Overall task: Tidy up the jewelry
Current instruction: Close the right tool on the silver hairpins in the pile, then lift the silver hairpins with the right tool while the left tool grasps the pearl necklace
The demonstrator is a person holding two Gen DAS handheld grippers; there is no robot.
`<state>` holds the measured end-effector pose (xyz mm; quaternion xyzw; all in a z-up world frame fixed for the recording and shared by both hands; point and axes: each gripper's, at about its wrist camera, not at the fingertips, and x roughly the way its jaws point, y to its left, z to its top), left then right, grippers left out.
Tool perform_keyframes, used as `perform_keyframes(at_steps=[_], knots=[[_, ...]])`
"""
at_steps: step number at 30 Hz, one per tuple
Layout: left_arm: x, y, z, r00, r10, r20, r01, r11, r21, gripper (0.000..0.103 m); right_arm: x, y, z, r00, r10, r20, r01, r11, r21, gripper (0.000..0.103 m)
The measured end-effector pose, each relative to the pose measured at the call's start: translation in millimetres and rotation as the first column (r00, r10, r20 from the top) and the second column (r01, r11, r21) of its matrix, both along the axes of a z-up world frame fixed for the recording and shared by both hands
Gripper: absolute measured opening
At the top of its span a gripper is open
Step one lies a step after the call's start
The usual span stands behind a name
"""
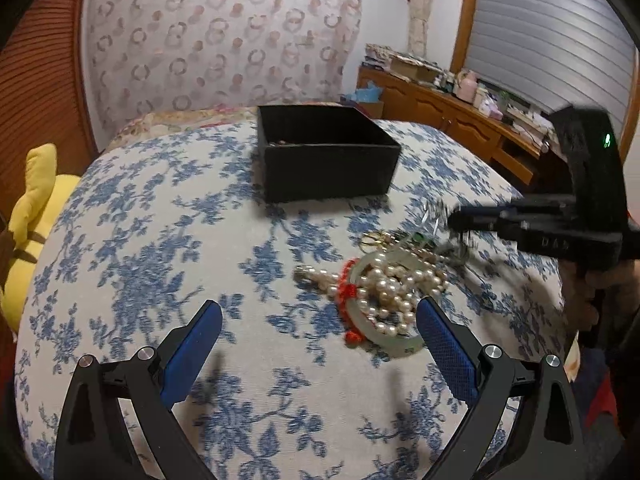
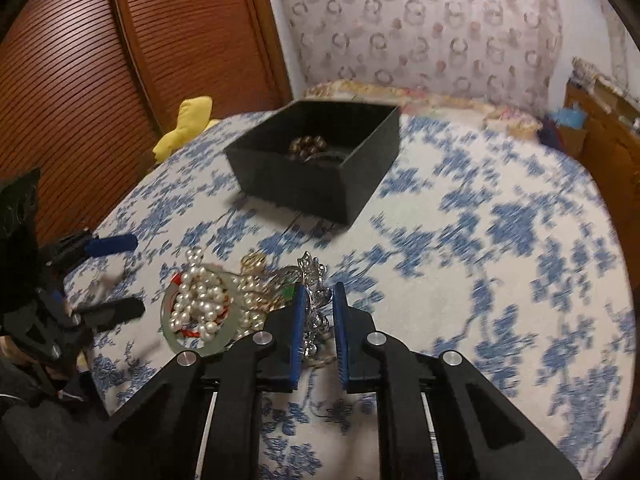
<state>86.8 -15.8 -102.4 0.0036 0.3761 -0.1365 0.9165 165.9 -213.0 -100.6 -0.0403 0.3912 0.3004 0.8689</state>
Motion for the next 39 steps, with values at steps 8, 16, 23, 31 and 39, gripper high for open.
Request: perform_keyframes(at_steps=[8,16,23,31,39], knots=[[7.8,-31.7,-4.7,0.995,-0.094,-0.021,0.095,0.994,0.053,0.094,0.9,-22.9,18.0,0.992,-0.089,0.093,0.091,0.996,-0.016,0.011],[14.4,-30.9,2.3,0.996,-0.093,-0.001,0.093,0.996,0.015,0.094,-1.1,-26.9,22.4,0.988,-0.096,0.119,0.098,0.995,-0.01,0.009],[23.4,-23.1,2.8,0.995,-0.099,-0.019,0.097,0.994,-0.057,0.048,-2.2,-25.5,23.4,0.988,-0.093,0.123,0.096,0.995,-0.012,0.009],[30.1,-25.7,-1.8,0.993,-0.114,-0.023,0.113,0.993,-0.043,0.013,-3.3,-23.9,24.2,0.988,-0.088,0.124,0.091,0.996,-0.013,0.009],[26.3,-28.3,7.1,0.99,-0.139,0.013,0.139,0.99,0.002,0.007,-4.9,-20.5,27.1,0.987,-0.081,0.135,0.085,0.996,-0.02,0.009]])
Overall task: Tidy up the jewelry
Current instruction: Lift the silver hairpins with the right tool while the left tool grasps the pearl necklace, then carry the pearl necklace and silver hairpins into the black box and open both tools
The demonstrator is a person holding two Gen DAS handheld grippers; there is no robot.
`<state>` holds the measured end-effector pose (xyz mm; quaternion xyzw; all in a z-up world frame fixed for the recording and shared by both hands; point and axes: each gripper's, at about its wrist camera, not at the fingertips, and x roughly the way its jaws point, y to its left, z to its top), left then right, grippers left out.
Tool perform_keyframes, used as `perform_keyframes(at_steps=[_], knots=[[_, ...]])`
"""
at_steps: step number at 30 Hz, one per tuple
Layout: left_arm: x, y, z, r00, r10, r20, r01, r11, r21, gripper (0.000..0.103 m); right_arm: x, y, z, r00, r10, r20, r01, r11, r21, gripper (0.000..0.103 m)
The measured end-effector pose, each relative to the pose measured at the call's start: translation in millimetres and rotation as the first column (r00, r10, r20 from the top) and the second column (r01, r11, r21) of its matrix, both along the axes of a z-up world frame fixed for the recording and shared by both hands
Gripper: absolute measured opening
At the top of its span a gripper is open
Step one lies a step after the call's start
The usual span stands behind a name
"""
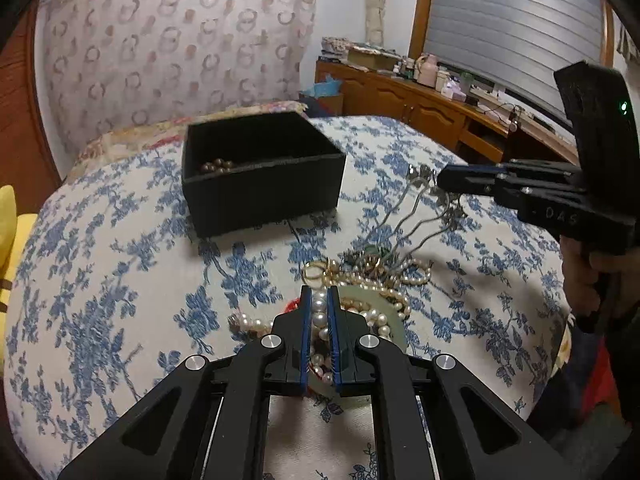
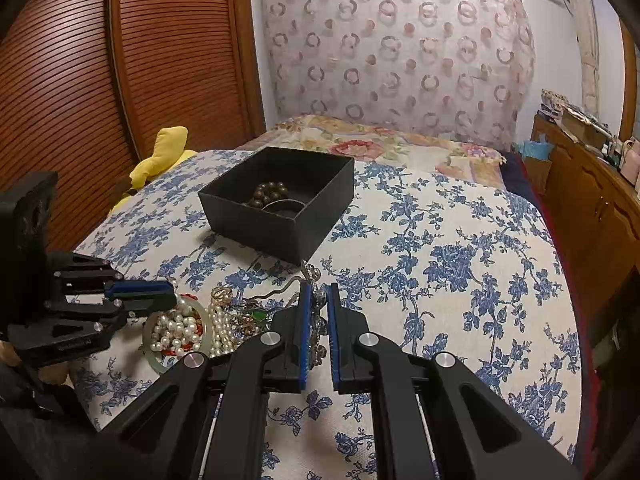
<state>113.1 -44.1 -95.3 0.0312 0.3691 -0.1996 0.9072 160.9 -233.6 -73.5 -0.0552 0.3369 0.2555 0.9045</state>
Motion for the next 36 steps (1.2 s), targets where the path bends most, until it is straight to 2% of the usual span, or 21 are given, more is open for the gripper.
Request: perform_keyframes(at_steps=[6,12,24,36], knots=[[-1.7,6.2,23.5,0.999,0.003,0.05,-0.001,0.999,-0.041,0.007,-1.5,0.2,4.3,1.0,0.004,0.012,-0.004,1.0,0.003,0.009],[2.9,11.4,52.5,0.996,0.007,0.085,0.001,0.995,-0.098,0.007,-4.9,2.1,21.5,0.999,0.015,0.051,-0.016,1.0,0.012,0.009],[15.4,15.6,126.5,0.978,0.028,0.205,-0.001,0.992,-0.128,0.007,-4.7,11.7,69.1,0.987,0.035,0.154,-0.04,0.999,0.028,0.009],[41.0,18.0,192.8,0.958,0.047,0.284,-0.003,0.988,-0.153,0.007,11.1,15.6,100.9,0.977,0.022,0.21,-0.032,0.999,0.044,0.009]])
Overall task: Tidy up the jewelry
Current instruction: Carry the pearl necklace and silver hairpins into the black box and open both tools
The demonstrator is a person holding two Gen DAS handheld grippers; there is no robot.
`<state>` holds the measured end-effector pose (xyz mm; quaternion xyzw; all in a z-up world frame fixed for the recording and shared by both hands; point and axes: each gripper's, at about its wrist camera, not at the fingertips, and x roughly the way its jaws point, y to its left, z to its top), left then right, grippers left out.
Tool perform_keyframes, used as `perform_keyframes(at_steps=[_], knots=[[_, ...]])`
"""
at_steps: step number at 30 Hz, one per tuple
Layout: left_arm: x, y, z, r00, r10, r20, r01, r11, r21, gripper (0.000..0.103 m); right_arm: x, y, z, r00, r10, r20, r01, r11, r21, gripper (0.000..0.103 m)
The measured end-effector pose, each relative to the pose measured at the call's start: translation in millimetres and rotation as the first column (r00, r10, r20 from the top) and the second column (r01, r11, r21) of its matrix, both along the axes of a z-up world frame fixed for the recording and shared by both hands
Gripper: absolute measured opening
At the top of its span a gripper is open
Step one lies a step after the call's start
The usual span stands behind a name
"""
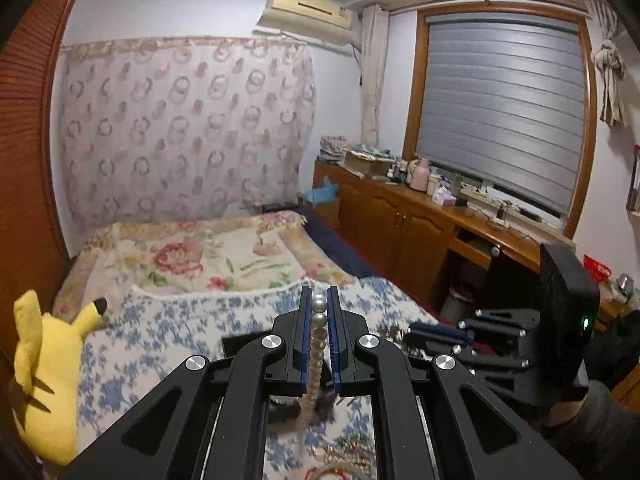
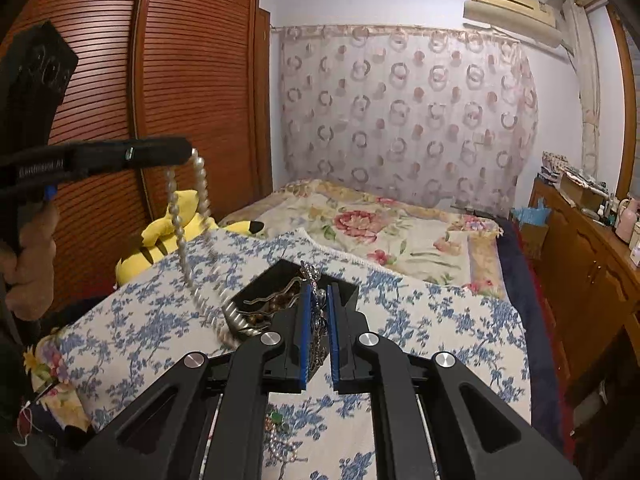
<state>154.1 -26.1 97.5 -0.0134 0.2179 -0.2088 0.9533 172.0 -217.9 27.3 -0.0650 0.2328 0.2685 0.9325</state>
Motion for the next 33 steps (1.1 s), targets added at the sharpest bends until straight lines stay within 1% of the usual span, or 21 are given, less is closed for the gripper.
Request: perform_keyframes(at_steps=[6,11,16,23,29,33], knots=[[22.6,-3.8,18.4,0.999,0.029,0.013,-0.03,0.999,0.026,0.007,14.5,2.3,5.0,1.0,-0.013,0.003,0.013,1.0,0.007,0.009],[43.9,-1.2,18.3,0.998,0.057,0.003,-0.057,0.998,0.038,0.007,28.0,9.5,0.8,1.0,-0.02,-0.008,0.019,1.0,-0.001,0.009],[65.5,-0.5,-3.6,0.996,0.08,-0.046,-0.077,0.994,0.072,0.007,39.6,16.7,-9.3,0.999,-0.023,-0.026,0.023,1.0,-0.013,0.009],[86.2,7.0,-39.0,0.988,0.112,-0.108,-0.103,0.991,0.087,0.007,46.7,20.9,-19.4,0.999,-0.031,-0.043,0.03,0.999,-0.027,0.009],[88.2,10.8,-61.4,0.981,0.122,-0.151,-0.104,0.988,0.118,0.007,49.1,24.2,-23.0,0.998,-0.031,-0.049,0.029,0.999,-0.034,0.009],[85.4,13.5,-83.3,0.975,0.128,-0.182,-0.104,0.985,0.137,0.007,56.9,29.0,-30.0,0.997,-0.029,-0.073,0.027,0.999,-0.035,0.009]])
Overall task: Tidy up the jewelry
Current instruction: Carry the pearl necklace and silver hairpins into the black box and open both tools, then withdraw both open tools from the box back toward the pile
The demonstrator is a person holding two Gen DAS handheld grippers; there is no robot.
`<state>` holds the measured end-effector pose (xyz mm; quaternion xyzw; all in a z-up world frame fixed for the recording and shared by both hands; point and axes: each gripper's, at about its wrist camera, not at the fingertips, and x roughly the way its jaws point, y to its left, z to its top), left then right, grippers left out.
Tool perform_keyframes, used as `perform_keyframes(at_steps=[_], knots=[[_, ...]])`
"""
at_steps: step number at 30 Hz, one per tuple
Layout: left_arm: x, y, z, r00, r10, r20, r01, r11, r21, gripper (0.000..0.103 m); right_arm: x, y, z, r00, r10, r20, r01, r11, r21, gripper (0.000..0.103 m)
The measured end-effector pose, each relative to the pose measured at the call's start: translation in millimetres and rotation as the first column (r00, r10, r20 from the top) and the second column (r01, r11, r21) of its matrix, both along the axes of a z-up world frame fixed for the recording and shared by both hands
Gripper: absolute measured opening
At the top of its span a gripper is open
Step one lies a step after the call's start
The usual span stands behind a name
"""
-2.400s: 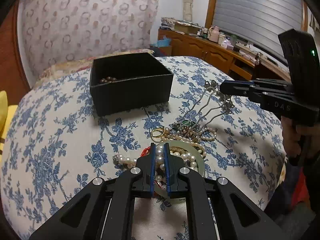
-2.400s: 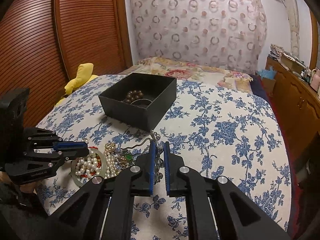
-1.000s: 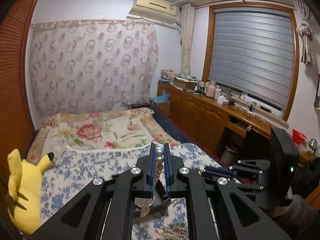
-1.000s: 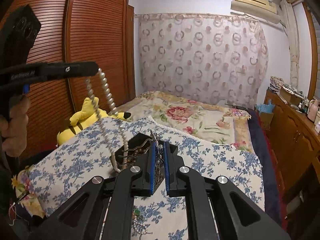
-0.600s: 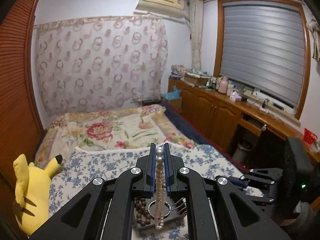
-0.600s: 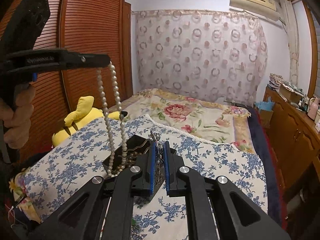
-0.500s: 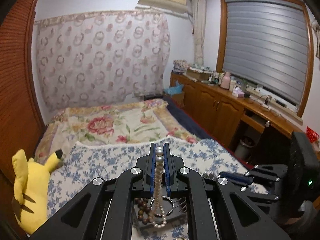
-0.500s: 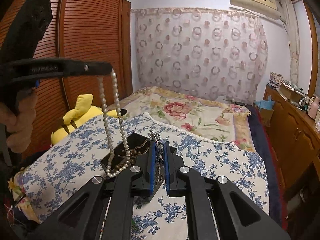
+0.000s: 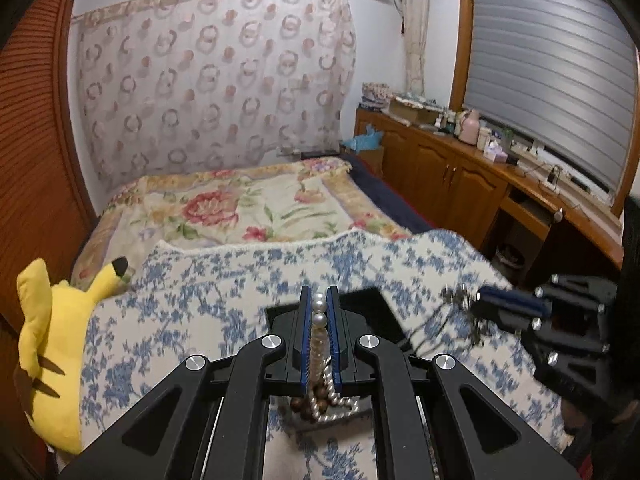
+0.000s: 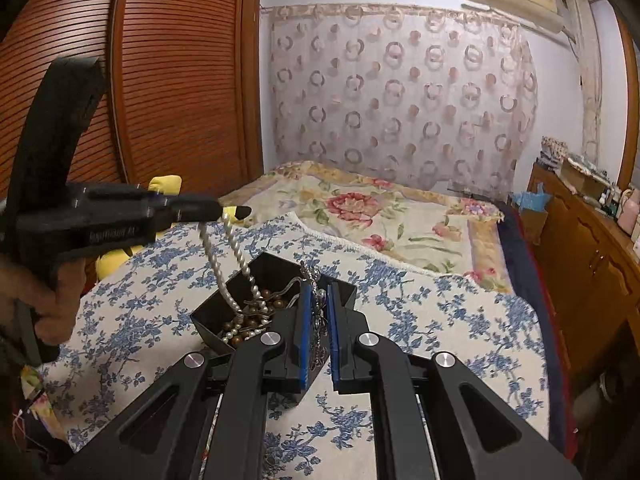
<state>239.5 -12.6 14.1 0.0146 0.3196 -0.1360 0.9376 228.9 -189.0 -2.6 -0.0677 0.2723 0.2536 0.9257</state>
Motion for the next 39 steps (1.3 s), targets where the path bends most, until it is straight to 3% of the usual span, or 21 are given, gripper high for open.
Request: perform_keyframes(at_steps=[7,12,19,21,23,25,26,33,39], knots=[[-0.7,3.3,-34.8,0.998,0.011,-0.055,-0.01,1.0,0.025,0.01,19.8,20.0,-26.5,0.996,0.019,-0.085,-0.017,1.0,0.02,0.009],[-8.6,15.0,-44.5,0.998,0.034,-0.054,-0.033,0.999,0.01,0.032,29.6,39.5,-46.2,0.991,0.029,-0.131,-0.03,1.0,-0.003,0.009],[-29.5,29.8,-54.3,0.997,0.065,-0.041,-0.065,0.998,0.004,0.054,39.7,50.7,-62.4,0.985,0.024,-0.169,-0.033,0.998,-0.049,0.011],[-35.1,32.1,-56.9,0.997,0.074,-0.035,-0.074,0.997,0.009,0.069,39.1,49.7,-62.7,0.986,0.016,-0.165,-0.025,0.998,-0.053,0.011],[-43.2,33.0,-59.0,0.996,0.082,-0.018,-0.082,0.997,0.015,0.076,37.9,47.8,-62.2,0.987,0.021,-0.159,-0.03,0.998,-0.053,0.021],[-48.8,33.6,-61.8,0.996,0.084,-0.018,-0.083,0.996,0.016,0.079,34.6,42.5,-60.3,0.988,0.022,-0.152,-0.029,0.999,-0.041,0.037],[-52.0,34.4,-63.9,0.996,0.084,-0.019,-0.084,0.996,0.014,0.08,31.8,38.2,-58.3,0.989,0.021,-0.146,-0.026,0.999,-0.029,0.039],[-76.2,28.5,-72.6,0.997,0.072,-0.022,-0.072,0.997,0.009,0.089,-1.9,9.9,-44.7,0.994,0.031,-0.108,-0.031,1.0,0.004,0.039],[-95.9,17.6,-79.2,0.998,0.046,-0.031,-0.046,0.999,0.009,0.091,-37.6,-7.1,-42.4,0.995,0.048,-0.089,-0.047,0.999,0.015,0.039]])
